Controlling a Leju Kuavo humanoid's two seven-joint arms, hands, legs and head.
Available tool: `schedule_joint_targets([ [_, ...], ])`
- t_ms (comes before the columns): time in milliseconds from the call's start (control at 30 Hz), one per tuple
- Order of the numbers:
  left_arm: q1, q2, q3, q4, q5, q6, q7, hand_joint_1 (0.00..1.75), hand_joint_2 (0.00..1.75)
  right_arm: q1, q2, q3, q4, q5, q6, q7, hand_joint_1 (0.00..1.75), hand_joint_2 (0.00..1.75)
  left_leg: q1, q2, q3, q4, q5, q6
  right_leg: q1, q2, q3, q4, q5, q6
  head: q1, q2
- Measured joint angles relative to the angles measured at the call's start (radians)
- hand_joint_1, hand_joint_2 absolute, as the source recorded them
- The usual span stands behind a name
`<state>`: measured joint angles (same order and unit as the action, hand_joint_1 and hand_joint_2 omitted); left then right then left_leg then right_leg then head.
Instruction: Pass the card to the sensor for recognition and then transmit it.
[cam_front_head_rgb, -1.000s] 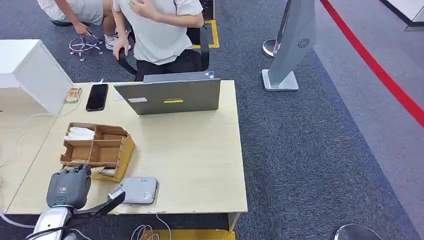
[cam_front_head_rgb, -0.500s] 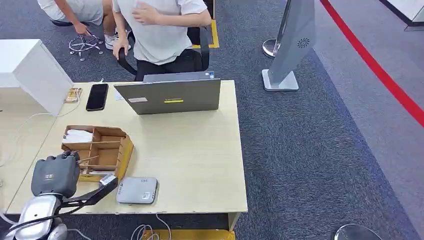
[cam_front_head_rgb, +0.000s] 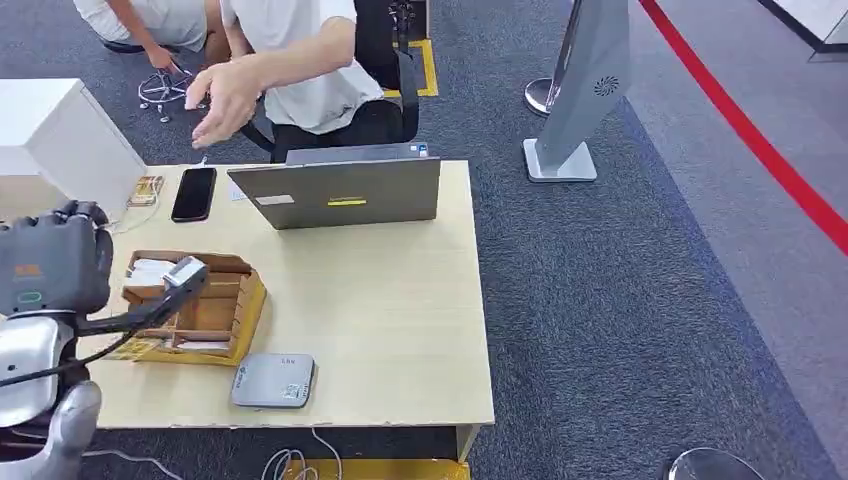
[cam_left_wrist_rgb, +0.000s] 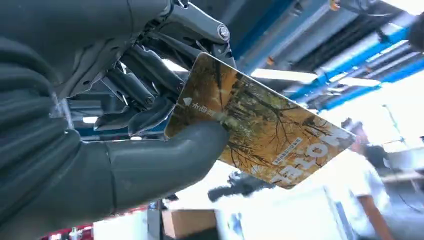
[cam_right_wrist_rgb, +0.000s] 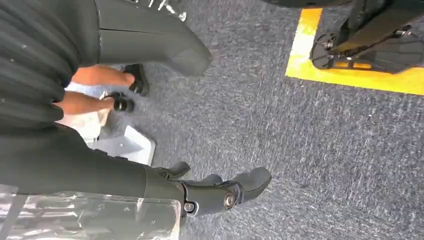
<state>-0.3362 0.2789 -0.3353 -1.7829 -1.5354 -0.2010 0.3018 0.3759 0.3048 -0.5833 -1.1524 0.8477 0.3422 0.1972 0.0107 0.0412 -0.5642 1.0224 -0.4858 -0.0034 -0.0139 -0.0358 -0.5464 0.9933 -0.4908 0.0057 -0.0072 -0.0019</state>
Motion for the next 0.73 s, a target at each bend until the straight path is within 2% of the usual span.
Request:
schedule_joint_targets([
  [167,-0.064,0.037,-0.02,0.08,0.0,-0.01,0.05,1.75,1.75,-0.016,0.0,-0.021,0.024,0.014,-0.002,-0.013,0.0,1.75,0.0,0.0,0.0,0.0,0.0,0.0,0.0,0.0,0.0,0.0,0.0,0.0,0.0,0.0],
  [433,-0.08,0.052,-0.047,0.131,0.0,-0.026,0.06,1.75,1.75,-0.023,0.0,-0.038,0.045,0.014,-0.003,-0.007,0.0,1.75,0.0,0.0,-0.001,0.0,0.0,0.0,0.0,0.0,-0.001,0.0,0.0,0.0,0.001,0.0],
  [567,-0.081,0.053,-0.055,0.153,0.0,-0.033,0.047,1.75,1.75,-0.025,0.0,-0.042,0.05,0.009,-0.003,0.0,0.0,1.75,0.0,0.004,-0.002,0.0,0.0,0.0,0.0,0.004,-0.003,0.0,0.001,0.0,0.0,0.0],
  [600,-0.081,0.053,-0.056,0.156,0.0,-0.033,0.044,0.0,1.75,-0.025,0.0,-0.042,0.051,0.005,-0.003,0.0,0.0,1.75,0.0,0.006,-0.002,0.0,0.0,0.0,0.0,0.006,-0.004,0.0,0.002,-0.001,0.0,0.0],
  [733,-0.081,0.049,-0.059,0.166,0.0,-0.034,0.007,0.0,1.75,-0.019,0.0,-0.041,0.051,-0.034,-0.003,0.01,0.0,1.75,0.0,0.01,-0.003,0.0,-0.001,0.0,0.001,0.009,-0.006,0.0,0.003,-0.002,0.0,0.0],
])
